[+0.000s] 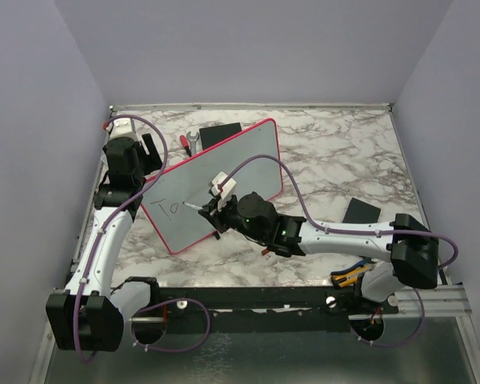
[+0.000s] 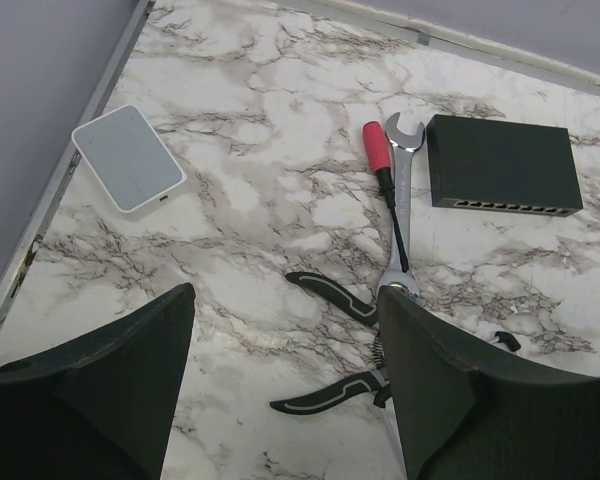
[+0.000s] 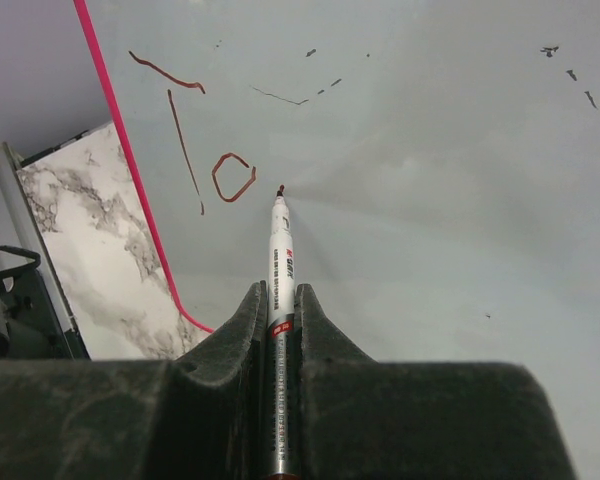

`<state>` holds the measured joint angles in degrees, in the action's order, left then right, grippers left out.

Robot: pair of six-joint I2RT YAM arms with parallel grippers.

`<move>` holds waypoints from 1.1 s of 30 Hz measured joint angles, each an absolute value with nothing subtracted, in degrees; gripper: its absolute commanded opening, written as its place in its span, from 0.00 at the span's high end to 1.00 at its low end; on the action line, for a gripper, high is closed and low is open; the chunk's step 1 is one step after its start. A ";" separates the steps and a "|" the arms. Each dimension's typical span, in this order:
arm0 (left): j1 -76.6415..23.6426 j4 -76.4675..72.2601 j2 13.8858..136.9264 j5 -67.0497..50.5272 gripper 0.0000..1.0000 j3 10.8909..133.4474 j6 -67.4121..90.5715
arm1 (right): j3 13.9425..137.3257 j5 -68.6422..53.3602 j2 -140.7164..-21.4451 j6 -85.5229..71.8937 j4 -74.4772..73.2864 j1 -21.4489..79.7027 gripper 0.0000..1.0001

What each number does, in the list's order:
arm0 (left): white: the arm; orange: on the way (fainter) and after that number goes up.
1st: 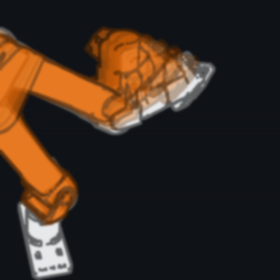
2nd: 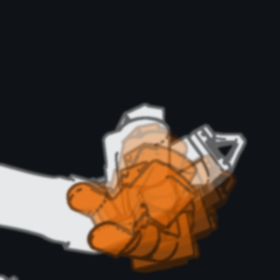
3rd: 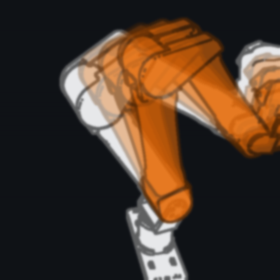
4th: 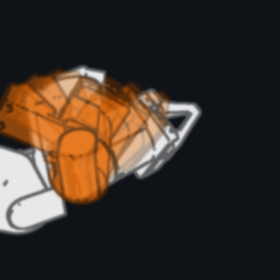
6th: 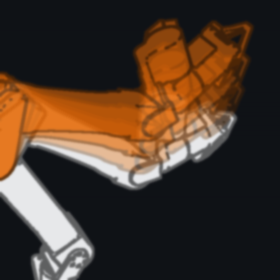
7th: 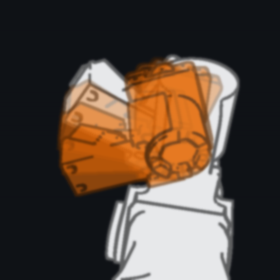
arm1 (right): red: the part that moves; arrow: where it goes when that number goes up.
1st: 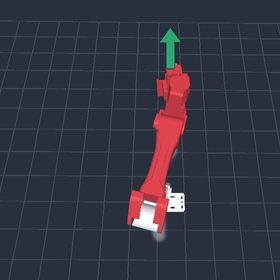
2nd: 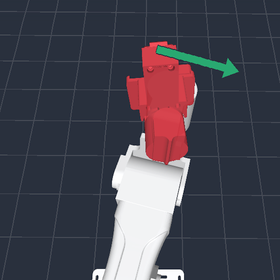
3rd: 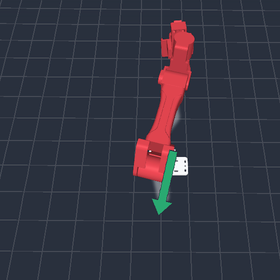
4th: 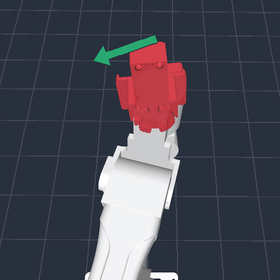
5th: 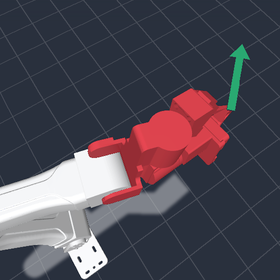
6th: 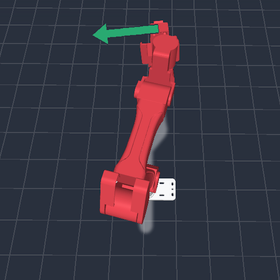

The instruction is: Write a sentence on the whiteboard

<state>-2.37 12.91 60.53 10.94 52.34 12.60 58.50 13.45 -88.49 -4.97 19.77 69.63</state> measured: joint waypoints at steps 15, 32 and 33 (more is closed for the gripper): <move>-2.37 12.91 60.53 10.92 0.25 52.34 12.58 | 59.75 10.52 -90.02 -3.84 20.05 69.52 1.00; -2.37 12.75 60.53 10.92 0.25 52.34 12.58 | 59.70 10.46 -90.76 -4.45 19.59 69.54 1.00; -2.37 12.75 60.53 10.92 0.25 52.34 12.58 | 59.70 10.52 -90.76 -4.43 19.57 69.54 1.00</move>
